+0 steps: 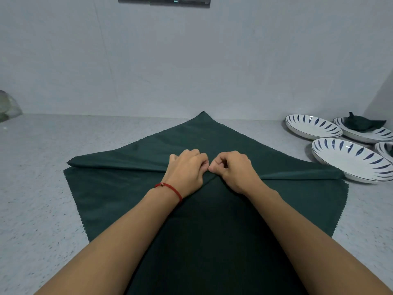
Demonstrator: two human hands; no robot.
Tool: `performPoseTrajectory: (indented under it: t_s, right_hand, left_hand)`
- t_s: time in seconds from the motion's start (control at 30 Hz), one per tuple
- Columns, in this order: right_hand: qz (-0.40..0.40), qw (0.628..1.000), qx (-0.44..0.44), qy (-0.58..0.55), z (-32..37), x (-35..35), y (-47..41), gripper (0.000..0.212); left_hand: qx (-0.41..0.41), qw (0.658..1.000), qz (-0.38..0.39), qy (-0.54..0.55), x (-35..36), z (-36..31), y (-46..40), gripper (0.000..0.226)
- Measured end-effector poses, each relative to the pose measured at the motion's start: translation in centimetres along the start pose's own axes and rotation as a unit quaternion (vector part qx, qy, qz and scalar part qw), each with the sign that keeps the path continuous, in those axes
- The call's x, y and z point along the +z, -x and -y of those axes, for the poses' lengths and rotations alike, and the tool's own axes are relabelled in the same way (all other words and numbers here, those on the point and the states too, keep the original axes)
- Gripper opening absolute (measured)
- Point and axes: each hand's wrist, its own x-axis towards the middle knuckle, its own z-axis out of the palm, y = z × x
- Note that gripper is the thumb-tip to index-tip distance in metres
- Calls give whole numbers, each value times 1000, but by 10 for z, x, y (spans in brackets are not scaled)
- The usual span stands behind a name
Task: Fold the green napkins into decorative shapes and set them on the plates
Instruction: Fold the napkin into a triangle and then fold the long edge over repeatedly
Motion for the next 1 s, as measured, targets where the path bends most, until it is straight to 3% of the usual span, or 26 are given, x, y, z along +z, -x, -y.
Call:
performPoseTrajectory:
  t_s: [0.1, 0.23, 0.33, 0.73, 0.83, 0.9, 1.0]
  right_hand:
    - [-53, 996, -71, 23, -4, 5, 6, 14]
    - [-59, 978, -147, 136, -4, 1, 5, 13]
    - [-56, 960, -179, 210, 0, 0, 6, 16]
    - [-32, 961, -117, 249, 0, 10, -4, 18]
    - [-67, 959, -144, 236, 2, 4, -1, 18]
    - [-82, 955, -171, 228, 3, 2, 2, 12]
    - [-35, 965, -165, 202, 4, -1, 3, 10]
  left_hand:
    - [-35, 999, 5, 31, -1, -2, -3, 10]
    - [-49, 994, -10, 94, -4, 1, -3, 14]
    - [-39, 997, -5, 61, -5, 2, -2, 10]
    - [-12, 999, 4, -48, -3, -3, -2, 17]
    - [-12, 997, -2, -80, -3, -5, -4, 20]
    - [-14, 997, 7, -77, -4, -5, -7, 18]
    - [-53, 998, 20, -27, -5, 0, -12, 17]
